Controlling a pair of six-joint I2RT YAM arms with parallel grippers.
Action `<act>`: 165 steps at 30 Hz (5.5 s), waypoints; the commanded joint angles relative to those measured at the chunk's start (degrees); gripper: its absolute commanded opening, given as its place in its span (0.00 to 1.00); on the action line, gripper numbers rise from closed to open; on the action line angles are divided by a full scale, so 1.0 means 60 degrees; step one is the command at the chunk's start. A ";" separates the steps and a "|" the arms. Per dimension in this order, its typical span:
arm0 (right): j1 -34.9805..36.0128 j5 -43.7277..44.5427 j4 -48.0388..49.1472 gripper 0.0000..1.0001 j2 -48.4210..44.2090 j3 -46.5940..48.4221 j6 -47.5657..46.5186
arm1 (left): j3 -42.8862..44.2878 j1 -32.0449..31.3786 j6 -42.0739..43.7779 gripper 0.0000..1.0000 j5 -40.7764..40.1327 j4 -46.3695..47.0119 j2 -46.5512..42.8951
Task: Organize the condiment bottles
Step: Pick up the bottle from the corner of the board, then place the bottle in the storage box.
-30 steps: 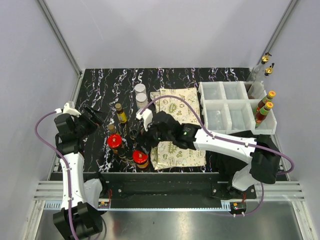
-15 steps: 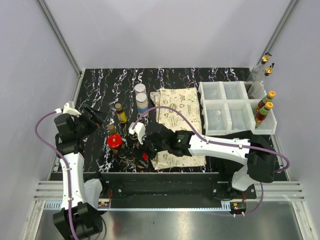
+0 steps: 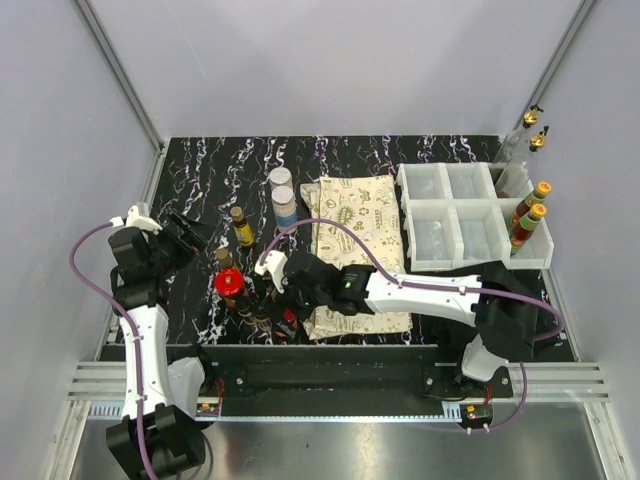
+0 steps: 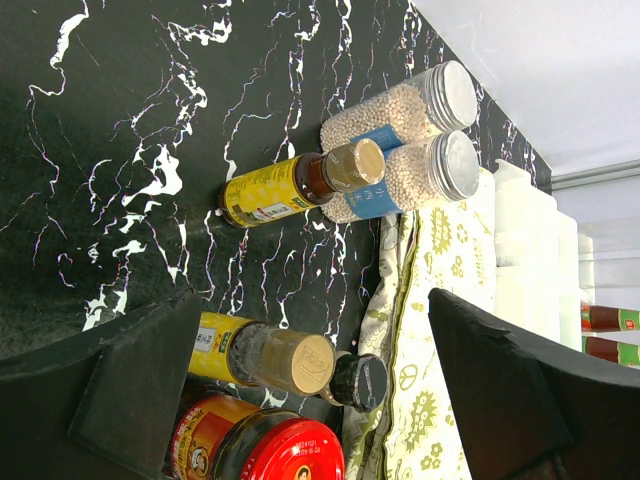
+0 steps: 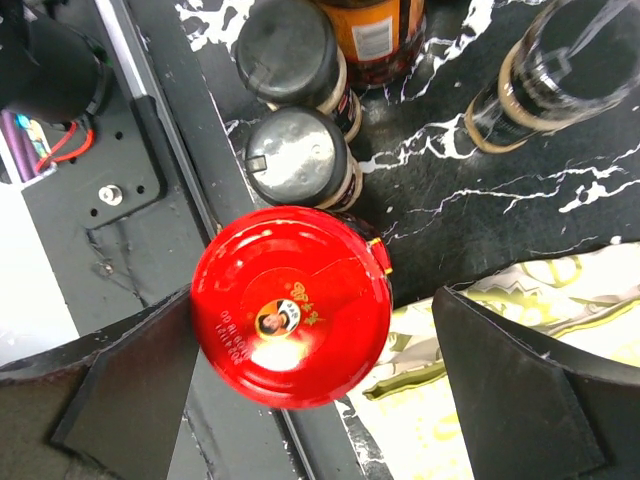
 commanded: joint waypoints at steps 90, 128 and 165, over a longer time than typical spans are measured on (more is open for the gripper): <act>-1.1205 0.5183 0.2326 0.00 0.1977 0.4679 0.0935 | 0.0019 0.0324 -0.0200 0.99 0.0764 0.0645 0.0769; -1.1938 0.4509 0.2018 0.82 0.4923 0.6320 0.2356 | 0.0078 0.0573 -0.0259 0.99 0.0910 0.0747 0.1546; -0.9392 0.1493 -0.0457 1.00 -0.0643 0.3407 0.1127 | 0.0034 0.0514 -0.0039 0.99 0.0105 0.0425 0.0257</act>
